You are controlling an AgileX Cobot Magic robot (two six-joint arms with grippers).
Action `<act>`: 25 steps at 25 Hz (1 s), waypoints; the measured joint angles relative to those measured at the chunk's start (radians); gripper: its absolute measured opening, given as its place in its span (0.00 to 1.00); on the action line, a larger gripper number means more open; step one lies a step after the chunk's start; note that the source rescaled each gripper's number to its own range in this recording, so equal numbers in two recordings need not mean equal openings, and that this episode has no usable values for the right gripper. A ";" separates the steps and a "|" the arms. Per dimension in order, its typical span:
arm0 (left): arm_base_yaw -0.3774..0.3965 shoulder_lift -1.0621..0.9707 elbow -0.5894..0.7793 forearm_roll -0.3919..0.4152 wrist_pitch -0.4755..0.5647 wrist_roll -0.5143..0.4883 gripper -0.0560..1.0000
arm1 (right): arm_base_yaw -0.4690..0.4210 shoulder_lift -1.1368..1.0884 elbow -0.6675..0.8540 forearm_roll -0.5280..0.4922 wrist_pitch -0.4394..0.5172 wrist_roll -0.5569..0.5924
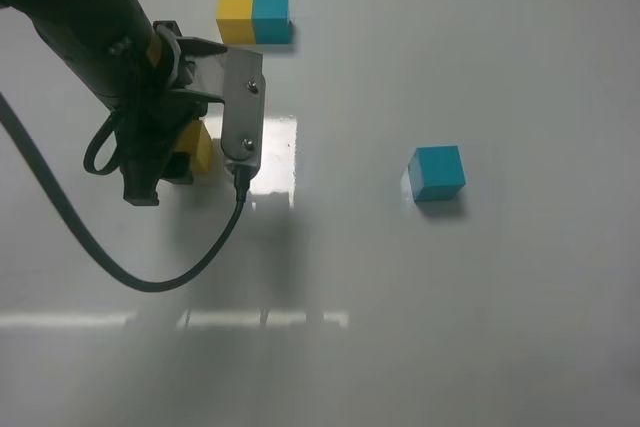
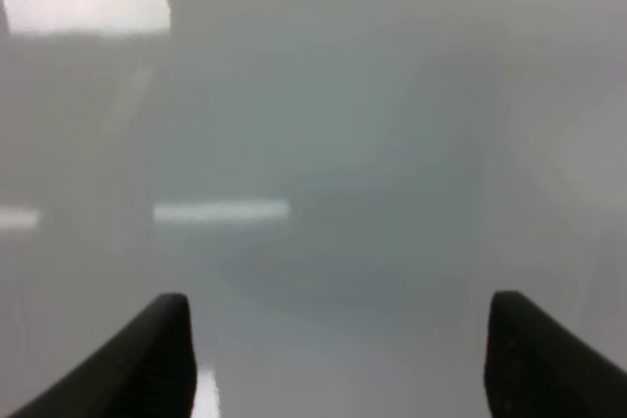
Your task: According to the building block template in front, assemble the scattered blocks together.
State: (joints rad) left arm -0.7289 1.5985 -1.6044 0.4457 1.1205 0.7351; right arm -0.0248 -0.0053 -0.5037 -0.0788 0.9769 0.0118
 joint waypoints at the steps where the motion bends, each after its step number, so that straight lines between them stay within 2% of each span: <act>1: 0.000 0.001 0.000 -0.001 0.000 0.000 0.85 | 0.000 0.000 0.000 0.000 0.000 0.000; 3: 0.000 0.002 0.000 -0.001 0.000 0.000 0.85 | 0.000 0.000 0.000 0.000 0.000 0.000; 5: 0.000 0.004 0.000 -0.002 0.001 -0.003 0.78 | 0.000 0.000 0.000 0.000 0.000 0.000; 6: 0.000 0.005 0.000 -0.003 0.001 -0.004 0.67 | 0.000 0.000 0.000 0.000 0.000 0.000; 7: 0.000 0.006 0.000 -0.004 0.003 -0.005 0.51 | 0.000 0.000 0.000 0.000 0.000 0.000; 8: 0.000 0.008 0.000 -0.004 0.003 -0.009 0.21 | 0.000 0.000 0.000 0.000 0.000 0.000; 9: 0.000 0.008 -0.001 -0.004 0.006 -0.017 0.10 | 0.000 0.000 0.000 0.000 0.000 0.000; 18: -0.009 0.010 -0.035 -0.014 0.037 -0.061 0.11 | 0.000 0.000 0.000 0.000 0.000 0.000; 25: -0.124 0.010 -0.168 -0.015 0.088 -0.064 0.11 | 0.000 0.000 0.000 0.000 0.000 0.000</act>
State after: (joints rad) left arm -0.8530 1.6083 -1.7724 0.4309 1.2080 0.6709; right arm -0.0248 -0.0053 -0.5037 -0.0788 0.9769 0.0118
